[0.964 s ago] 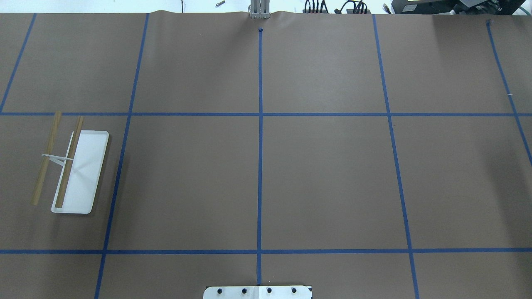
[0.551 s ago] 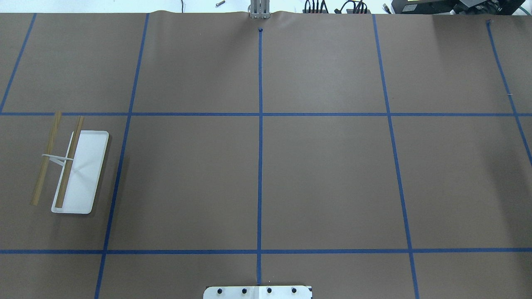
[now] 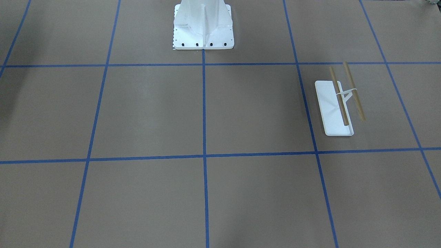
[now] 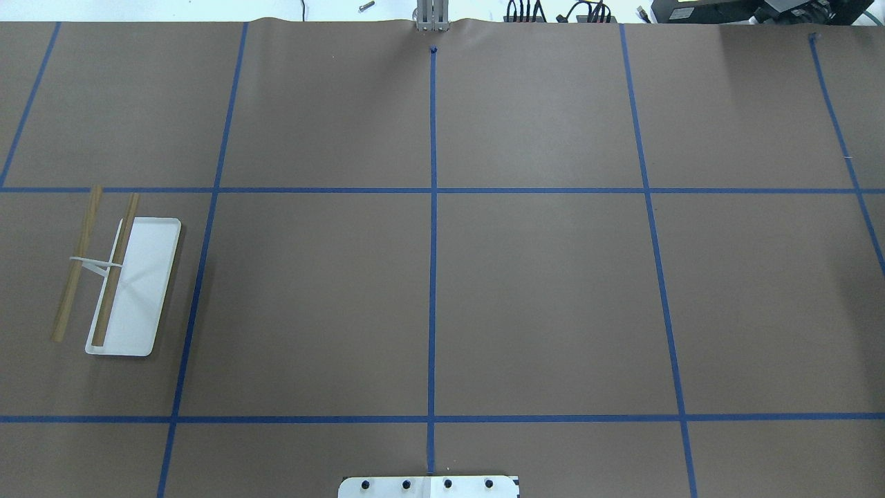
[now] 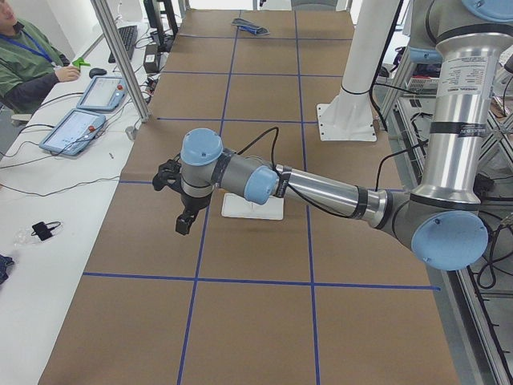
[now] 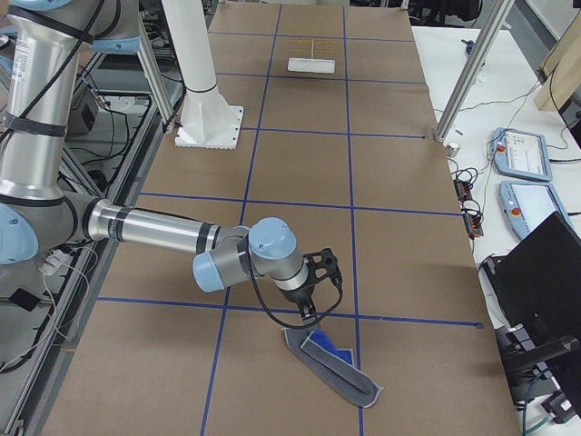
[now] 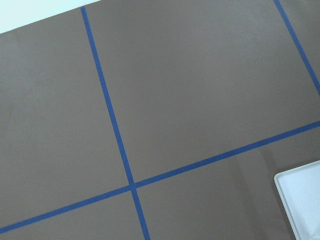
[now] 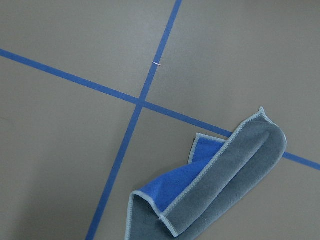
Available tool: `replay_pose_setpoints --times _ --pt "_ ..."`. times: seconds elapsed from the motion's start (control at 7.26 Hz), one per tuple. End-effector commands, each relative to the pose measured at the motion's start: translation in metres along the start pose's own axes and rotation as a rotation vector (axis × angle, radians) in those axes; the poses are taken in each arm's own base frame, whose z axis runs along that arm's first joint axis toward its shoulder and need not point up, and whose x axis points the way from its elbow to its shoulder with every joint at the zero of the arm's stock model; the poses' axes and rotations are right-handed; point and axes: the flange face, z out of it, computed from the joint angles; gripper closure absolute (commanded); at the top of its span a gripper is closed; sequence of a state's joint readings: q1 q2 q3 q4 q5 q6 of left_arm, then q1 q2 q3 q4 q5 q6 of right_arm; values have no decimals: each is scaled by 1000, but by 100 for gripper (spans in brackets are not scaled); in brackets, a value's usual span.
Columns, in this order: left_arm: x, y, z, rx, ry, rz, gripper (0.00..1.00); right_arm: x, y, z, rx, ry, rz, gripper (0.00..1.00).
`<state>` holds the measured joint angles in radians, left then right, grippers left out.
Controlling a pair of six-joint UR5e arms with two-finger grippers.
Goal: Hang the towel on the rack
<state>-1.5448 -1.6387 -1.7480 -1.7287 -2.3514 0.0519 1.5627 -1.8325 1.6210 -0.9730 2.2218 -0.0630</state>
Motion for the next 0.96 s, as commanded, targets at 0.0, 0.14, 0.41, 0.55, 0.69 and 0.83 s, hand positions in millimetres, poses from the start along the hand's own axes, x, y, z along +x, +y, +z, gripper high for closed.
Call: replay_pose_setpoints --times 0.0,0.14,0.41,0.55,0.69,0.83 --pt "0 2 1 8 0 8 1 34 41 63 -41 -97 36 0" --pt "0 2 0 9 0 8 1 39 51 73 -54 -105 47 0" --pt "1 1 -1 11 1 10 1 19 20 93 -78 -128 -21 0" --pt "1 2 -1 11 3 11 1 13 1 111 -95 -137 -50 0" --pt "2 2 -1 11 4 11 1 12 -12 126 -112 -131 -66 0" --pt "1 2 0 10 4 10 1 11 -13 132 -124 -119 -74 0"
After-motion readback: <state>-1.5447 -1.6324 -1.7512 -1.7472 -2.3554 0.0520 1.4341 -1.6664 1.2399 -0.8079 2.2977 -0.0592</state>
